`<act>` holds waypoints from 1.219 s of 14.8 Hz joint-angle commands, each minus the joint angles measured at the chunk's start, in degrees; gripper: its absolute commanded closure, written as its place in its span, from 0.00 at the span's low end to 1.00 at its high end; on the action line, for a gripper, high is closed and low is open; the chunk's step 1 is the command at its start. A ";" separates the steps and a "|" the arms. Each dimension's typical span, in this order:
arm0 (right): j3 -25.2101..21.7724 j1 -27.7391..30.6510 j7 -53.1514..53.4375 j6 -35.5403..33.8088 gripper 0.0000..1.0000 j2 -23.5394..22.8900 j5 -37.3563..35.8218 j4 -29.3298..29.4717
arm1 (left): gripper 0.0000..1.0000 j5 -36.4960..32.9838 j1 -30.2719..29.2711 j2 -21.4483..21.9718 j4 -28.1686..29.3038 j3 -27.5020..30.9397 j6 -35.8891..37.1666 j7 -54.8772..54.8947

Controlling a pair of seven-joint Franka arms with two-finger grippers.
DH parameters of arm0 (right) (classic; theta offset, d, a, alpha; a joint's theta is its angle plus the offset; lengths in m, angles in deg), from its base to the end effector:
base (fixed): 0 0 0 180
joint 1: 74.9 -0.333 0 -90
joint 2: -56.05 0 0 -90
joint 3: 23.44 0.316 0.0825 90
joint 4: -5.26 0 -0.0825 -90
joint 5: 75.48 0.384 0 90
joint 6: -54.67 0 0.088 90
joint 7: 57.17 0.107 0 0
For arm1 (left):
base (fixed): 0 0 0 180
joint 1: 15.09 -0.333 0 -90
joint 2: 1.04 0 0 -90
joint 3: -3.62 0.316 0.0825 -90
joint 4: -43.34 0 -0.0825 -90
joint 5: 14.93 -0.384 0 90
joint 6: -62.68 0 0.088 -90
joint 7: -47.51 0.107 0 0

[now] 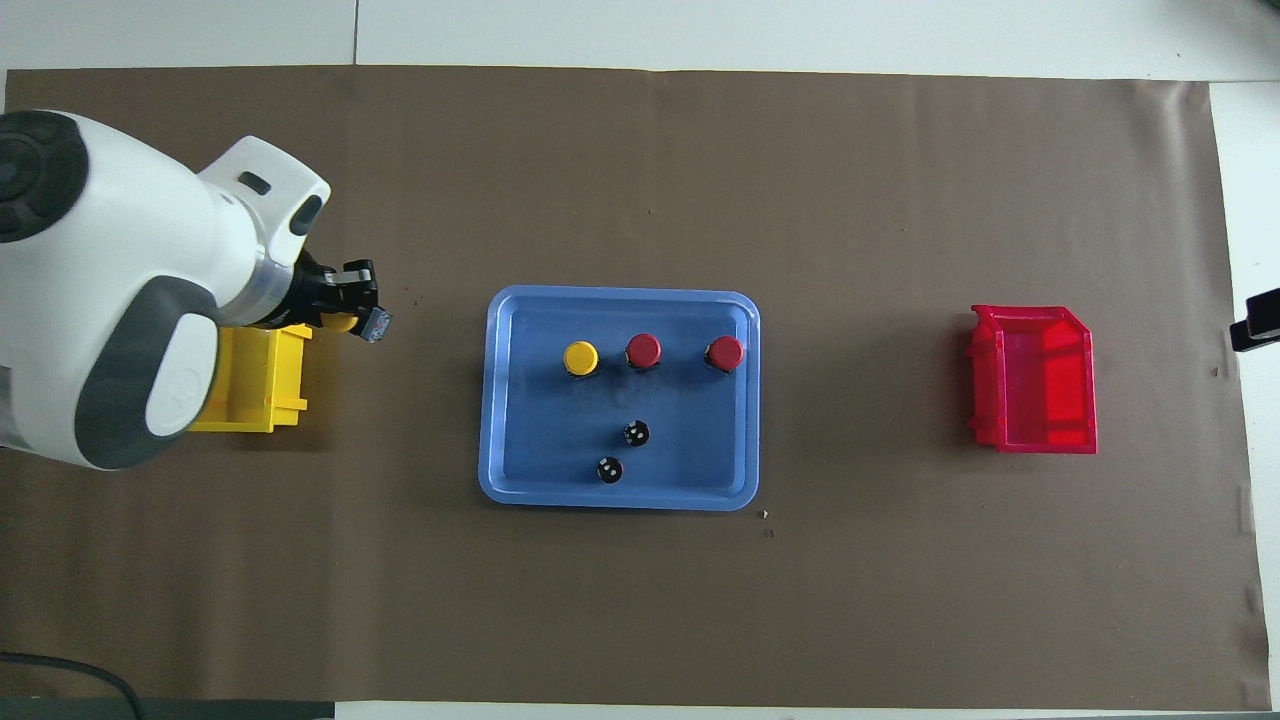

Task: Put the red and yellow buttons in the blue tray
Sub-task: 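Carry the second yellow button into the tray with the left gripper and release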

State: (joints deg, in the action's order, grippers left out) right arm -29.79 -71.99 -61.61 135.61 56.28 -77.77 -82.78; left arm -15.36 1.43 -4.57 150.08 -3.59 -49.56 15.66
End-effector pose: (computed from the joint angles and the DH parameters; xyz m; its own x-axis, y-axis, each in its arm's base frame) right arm 0.5286 -0.0912 0.6298 0.9885 -0.0891 -0.1222 -0.0860 -0.9958 0.0301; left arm 0.5337 -0.2326 0.4840 0.9898 0.1391 0.0293 0.1386 -0.9902 0.0190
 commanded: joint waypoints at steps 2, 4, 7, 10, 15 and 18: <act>-0.16 -0.28 -1.45 0.88 0.00 0.47 -0.87 -0.73 | 0.99 0.69 6.15 -0.69 5.58 1.05 -9.02 -8.38; 0.02 -0.37 -1.36 1.24 0.00 0.47 -0.87 -0.64 | 0.99 0.69 7.65 -2.61 6.73 1.05 -12.81 -10.15; 0.11 -0.37 -1.45 1.15 0.00 0.56 -0.78 -0.99 | 0.99 0.69 9.31 -5.33 6.82 1.05 -14.58 -11.21; 0.11 -0.45 -1.45 1.24 0.00 0.56 -0.78 -0.91 | 0.98 0.69 10.11 -6.31 7.61 1.05 -16.17 -12.09; 0.11 -0.28 -3.11 1.06 0.00 0.56 -0.69 -0.90 | 0.95 0.69 10.20 -6.40 9.19 1.05 -17.13 -11.74; 0.11 -0.45 -3.29 1.06 0.00 0.56 -0.69 -0.99 | 0.60 0.69 10.20 -6.40 9.11 1.14 -17.13 -12.00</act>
State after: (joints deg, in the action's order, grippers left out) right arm -29.70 -72.35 -63.42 135.89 56.28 -77.79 -82.82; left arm -15.36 10.73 -11.74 157.97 -3.45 -65.03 4.16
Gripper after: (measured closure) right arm 0.000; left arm 0.586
